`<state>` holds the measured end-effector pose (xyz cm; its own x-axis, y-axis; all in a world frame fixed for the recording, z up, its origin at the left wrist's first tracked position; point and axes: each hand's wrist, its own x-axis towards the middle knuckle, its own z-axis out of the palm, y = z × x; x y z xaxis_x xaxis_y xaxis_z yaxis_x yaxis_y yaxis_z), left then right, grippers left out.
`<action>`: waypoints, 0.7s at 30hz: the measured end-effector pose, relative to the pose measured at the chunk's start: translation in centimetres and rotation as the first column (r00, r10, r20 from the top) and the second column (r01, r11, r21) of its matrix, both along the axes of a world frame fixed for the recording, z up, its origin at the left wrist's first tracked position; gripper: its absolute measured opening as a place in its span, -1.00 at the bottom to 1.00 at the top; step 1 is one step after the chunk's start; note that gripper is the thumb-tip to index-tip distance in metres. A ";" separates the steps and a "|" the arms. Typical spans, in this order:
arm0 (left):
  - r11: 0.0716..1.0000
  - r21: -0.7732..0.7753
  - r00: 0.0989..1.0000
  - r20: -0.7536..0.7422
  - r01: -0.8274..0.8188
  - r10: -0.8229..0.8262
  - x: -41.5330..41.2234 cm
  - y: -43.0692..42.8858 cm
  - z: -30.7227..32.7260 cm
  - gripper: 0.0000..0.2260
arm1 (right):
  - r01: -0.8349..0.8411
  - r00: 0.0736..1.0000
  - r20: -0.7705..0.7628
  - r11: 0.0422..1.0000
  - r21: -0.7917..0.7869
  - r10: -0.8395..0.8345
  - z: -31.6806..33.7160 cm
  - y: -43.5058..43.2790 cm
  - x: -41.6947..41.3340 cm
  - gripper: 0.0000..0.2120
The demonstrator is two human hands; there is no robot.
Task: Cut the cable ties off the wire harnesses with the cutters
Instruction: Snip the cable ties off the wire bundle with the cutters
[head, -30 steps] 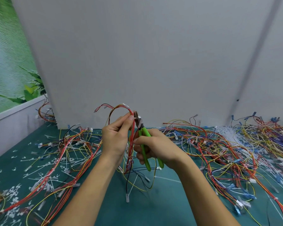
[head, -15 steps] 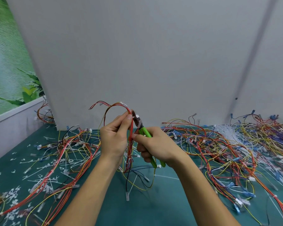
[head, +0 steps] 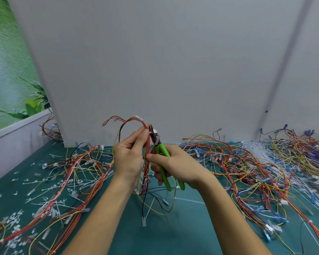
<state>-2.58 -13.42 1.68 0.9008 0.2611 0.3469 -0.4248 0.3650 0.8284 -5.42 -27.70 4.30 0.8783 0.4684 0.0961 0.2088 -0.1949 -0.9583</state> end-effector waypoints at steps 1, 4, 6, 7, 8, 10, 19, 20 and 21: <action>1.000 -0.002 1.000 -0.002 0.005 -0.005 0.0 0.0 0.0 -0.67 | 0.005 1.000 0.008 1.000 -0.008 -0.005 0.0 0.0 0.0 -0.80; 1.000 -0.013 1.000 -0.013 0.007 -0.007 0.0 -0.2 0.0 -0.68 | 0.014 1.000 0.024 1.000 -0.023 -0.014 0.0 0.0 0.0 -0.81; 0.999 -0.038 1.000 -0.012 0.012 -0.013 -0.1 -0.3 0.1 -0.66 | 0.028 1.000 0.012 1.000 -0.009 -0.027 0.0 0.2 -0.1 -0.79; 0.999 -0.042 1.000 -0.007 0.009 -0.009 -0.2 -0.4 0.2 -0.65 | 0.036 0.999 -0.004 0.999 0.005 -0.036 -0.1 0.3 -0.1 -0.77; 1.000 -0.030 1.000 0.006 0.001 -0.001 -0.2 -0.3 0.2 -0.65 | 0.044 0.999 -0.024 0.999 0.019 -0.043 -0.1 0.3 -0.1 -0.75; 0.999 0.016 0.999 0.042 -0.029 0.028 -0.2 -0.3 0.2 -0.75 | 0.042 0.997 -0.069 0.998 0.045 -0.039 -0.1 0.2 -0.1 -0.72; 0.899 0.335 0.919 0.362 -0.282 0.154 -0.1 0.5 -0.2 -0.78 | -0.067 0.957 -0.269 0.986 0.151 0.106 0.6 -0.5 -0.1 -0.74; 0.875 0.366 0.905 0.393 -0.318 0.164 -0.1 0.6 -0.2 -0.79 | -0.093 0.945 -0.294 0.981 0.170 0.140 0.7 -0.6 -0.2 -0.78; 0.850 0.393 0.891 0.420 -0.350 0.173 0.0 0.7 -0.4 -0.79 | -0.118 0.931 -0.319 0.975 0.190 0.175 0.8 -0.6 -0.2 -0.80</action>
<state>-2.61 -12.77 1.32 0.6112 0.2052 0.7644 -0.7457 -0.1745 0.6430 -5.65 -28.32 5.13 0.7960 0.5967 -0.1022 -0.1124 -0.0201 -0.9935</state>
